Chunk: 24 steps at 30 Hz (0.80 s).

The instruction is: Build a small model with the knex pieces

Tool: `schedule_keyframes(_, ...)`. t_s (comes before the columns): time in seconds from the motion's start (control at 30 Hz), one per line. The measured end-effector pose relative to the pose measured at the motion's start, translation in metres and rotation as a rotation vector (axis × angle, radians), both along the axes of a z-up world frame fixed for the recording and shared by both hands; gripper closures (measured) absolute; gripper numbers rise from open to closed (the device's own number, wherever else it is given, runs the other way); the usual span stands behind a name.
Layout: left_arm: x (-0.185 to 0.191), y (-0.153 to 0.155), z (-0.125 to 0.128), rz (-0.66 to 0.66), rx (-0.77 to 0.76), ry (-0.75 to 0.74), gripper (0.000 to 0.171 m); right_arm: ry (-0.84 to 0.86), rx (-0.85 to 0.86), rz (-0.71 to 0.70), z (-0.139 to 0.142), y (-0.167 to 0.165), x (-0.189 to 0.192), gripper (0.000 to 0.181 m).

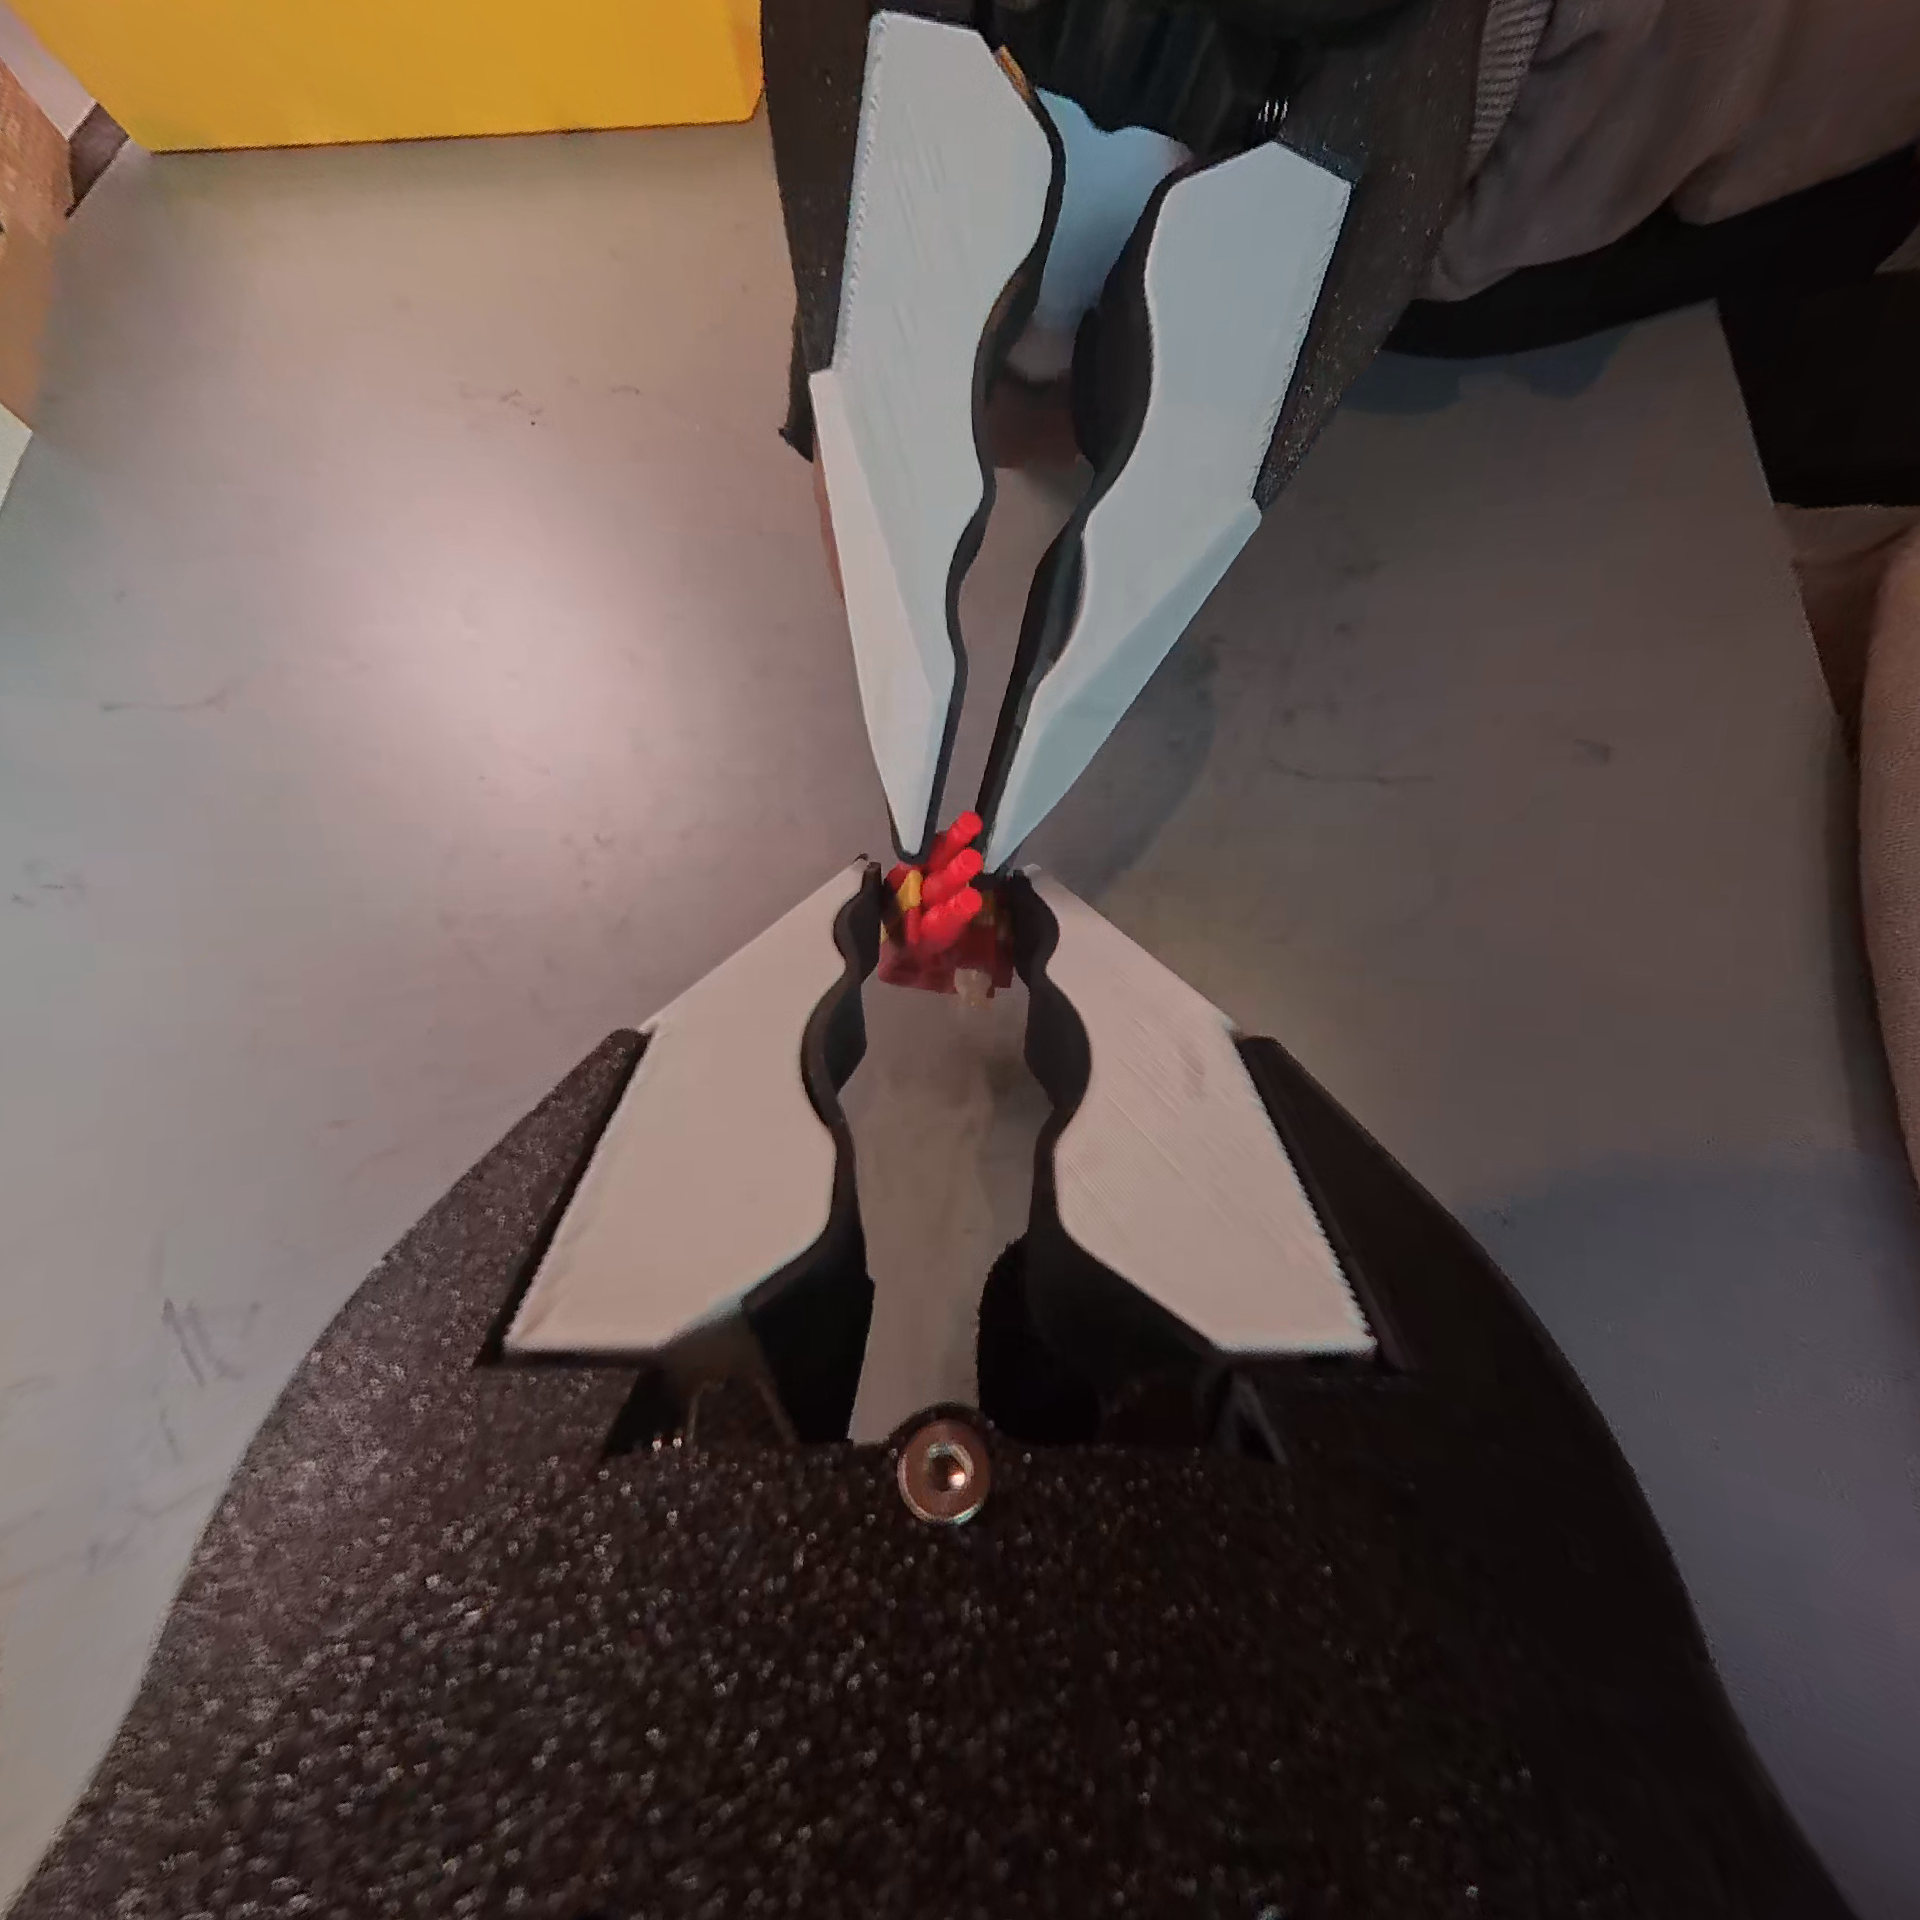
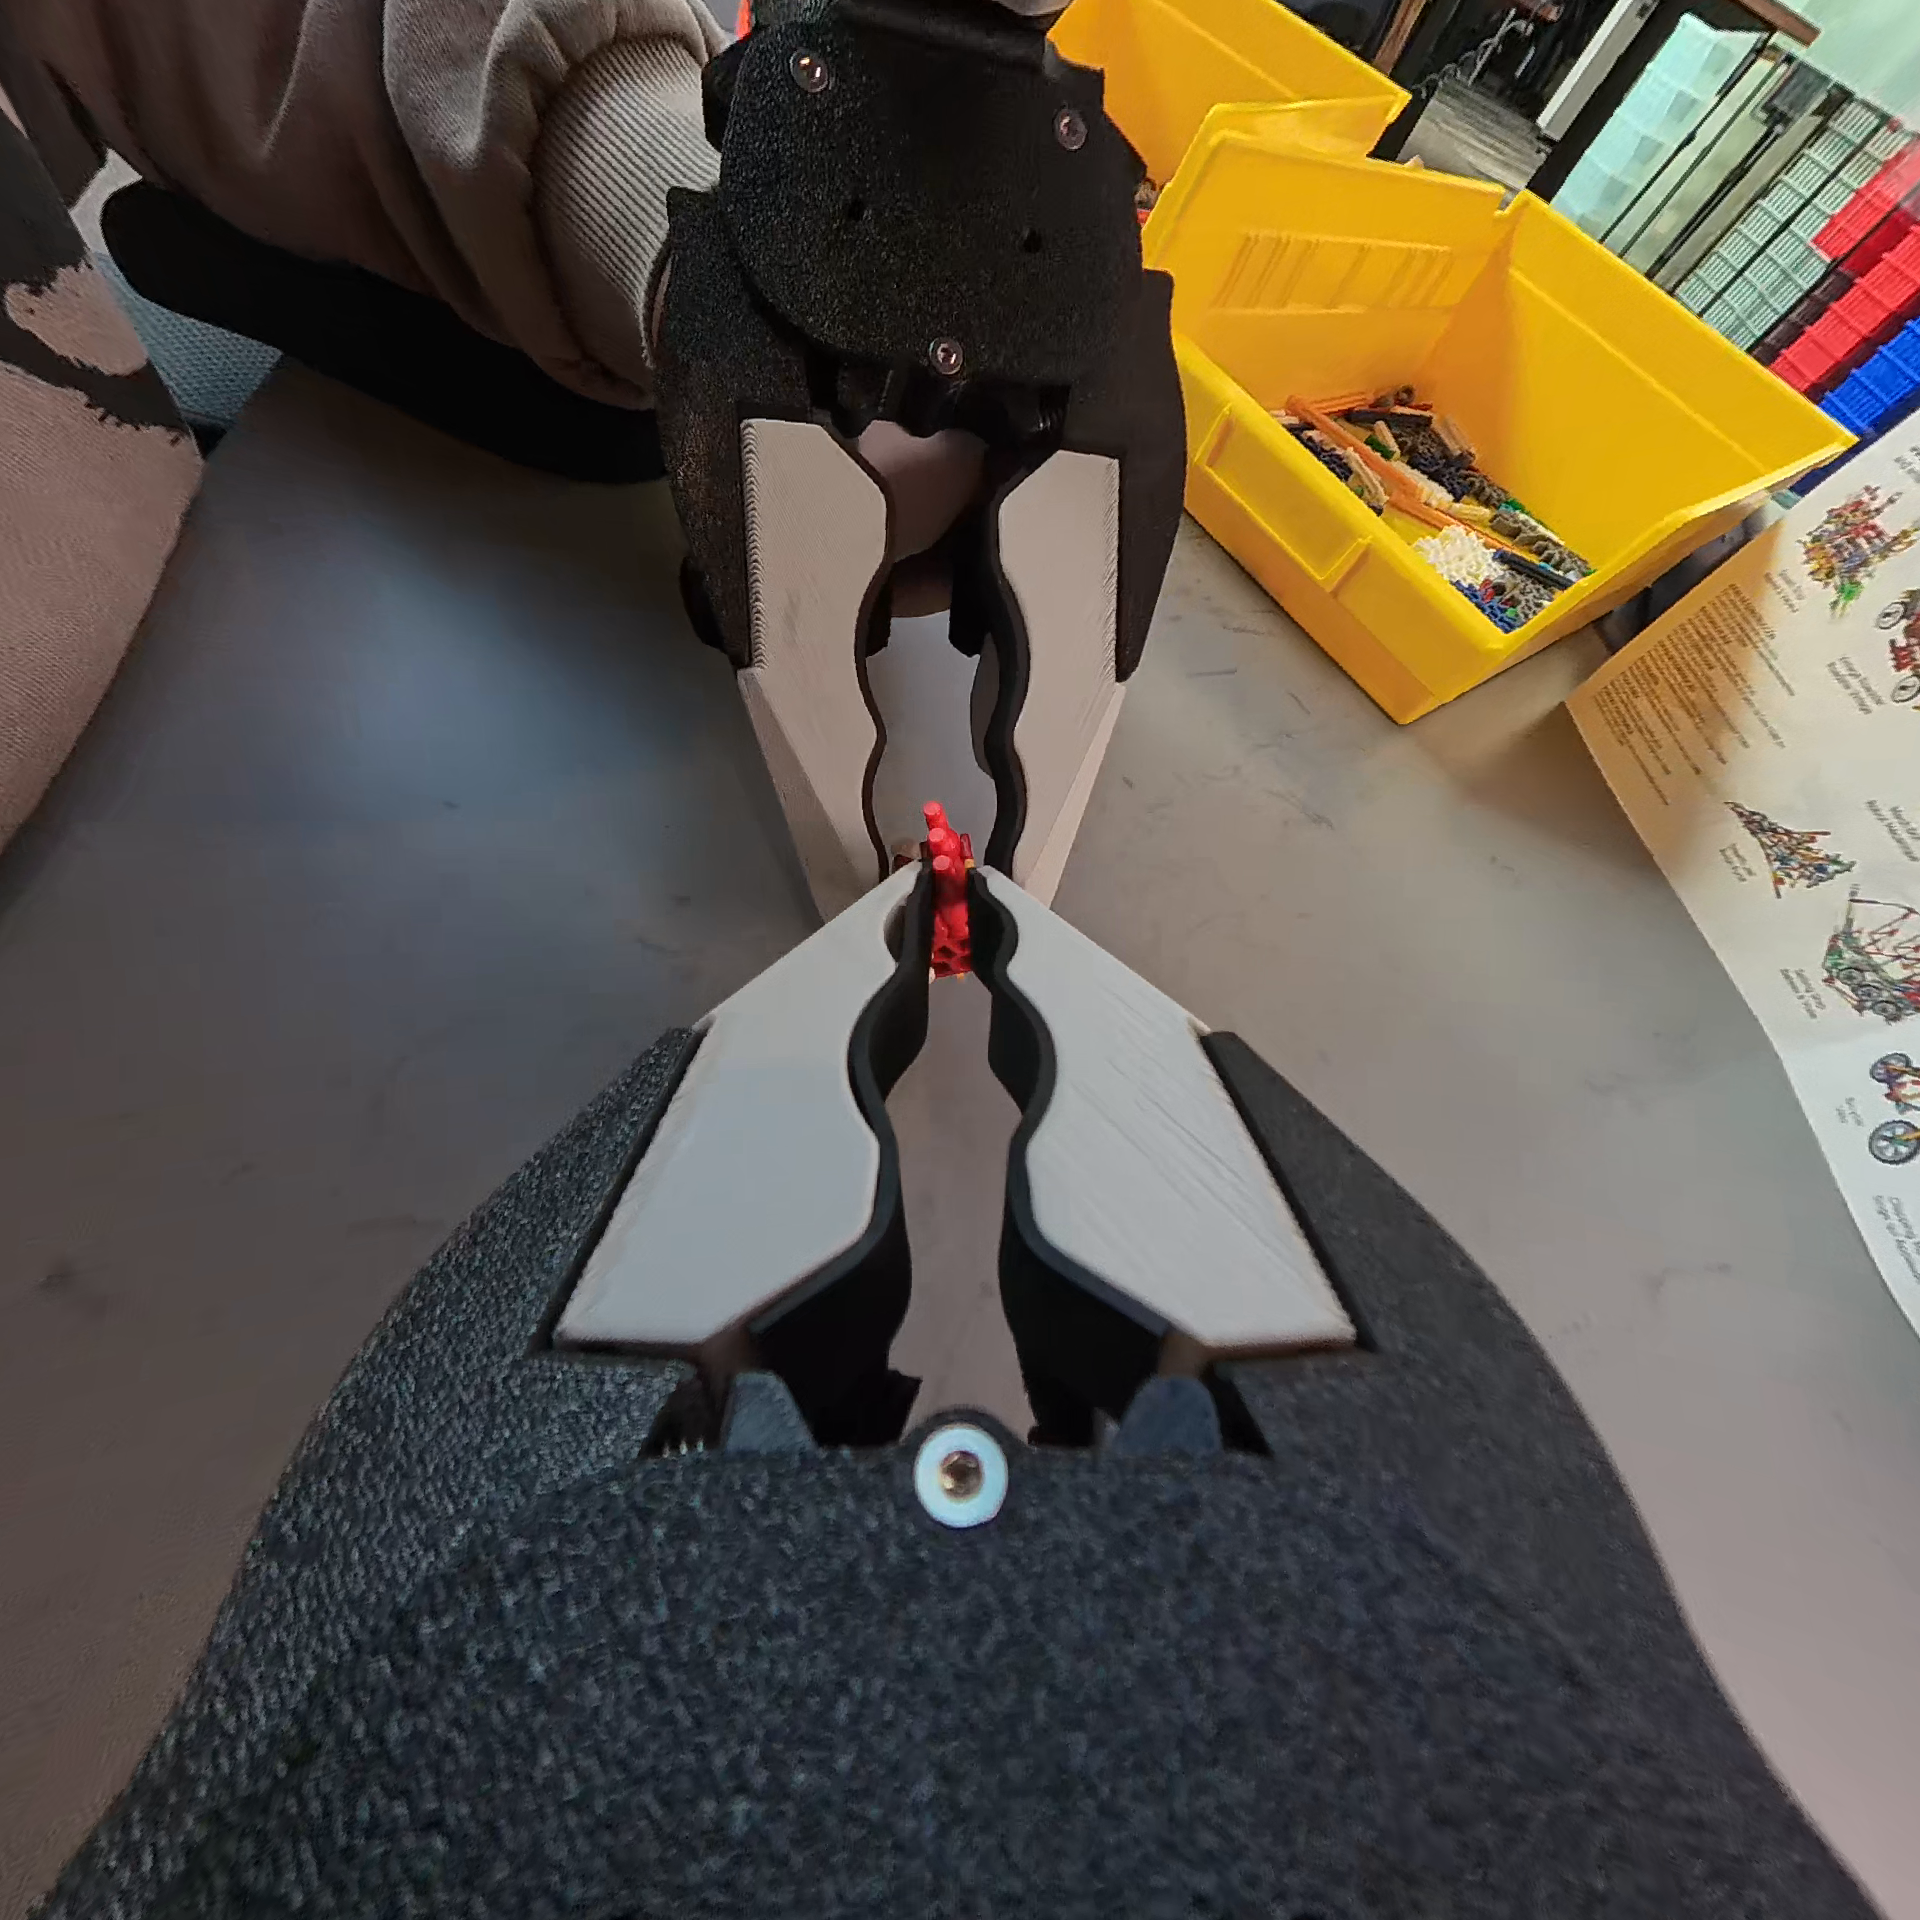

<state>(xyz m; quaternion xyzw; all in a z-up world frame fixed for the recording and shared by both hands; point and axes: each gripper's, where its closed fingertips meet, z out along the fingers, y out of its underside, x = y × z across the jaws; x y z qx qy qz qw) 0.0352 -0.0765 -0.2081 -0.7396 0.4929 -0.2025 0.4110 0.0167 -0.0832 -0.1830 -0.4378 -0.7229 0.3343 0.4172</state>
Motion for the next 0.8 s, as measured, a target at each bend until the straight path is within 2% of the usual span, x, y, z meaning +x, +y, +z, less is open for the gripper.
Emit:
schedule_keyframes(0.17, 0.003, 0.0, 0.031, -0.012, 0.049, -0.17, 0.148, 0.079, -0.19, -0.026, 0.023, 0.009, 0.01, 0.178)
schedule_keyframes(0.27, 0.007, -0.004, 0.049, -0.037, -0.007, -0.308, 0.149, 0.149, -0.351, 0.004, 0.041, 0.008, 0.014, 0.179)
schedule_keyframes(0.43, 0.01, -0.011, 0.062, -0.073, -0.068, -0.389, 0.15, 0.19, -0.534, 0.047, 0.054, 0.003, 0.014, 0.179)
schedule_keyframes(0.63, 0.009, -0.012, 0.057, -0.071, -0.188, -0.425, 0.15, 0.187, -0.556, 0.035, 0.053, 0.003, 0.012, 0.178)
schedule_keyframes(0.8, 0.011, -0.011, 0.049, -0.066, -0.181, -0.385, 0.15, 0.147, -0.5, 0.022, 0.047, 0.004, 0.013, 0.181)
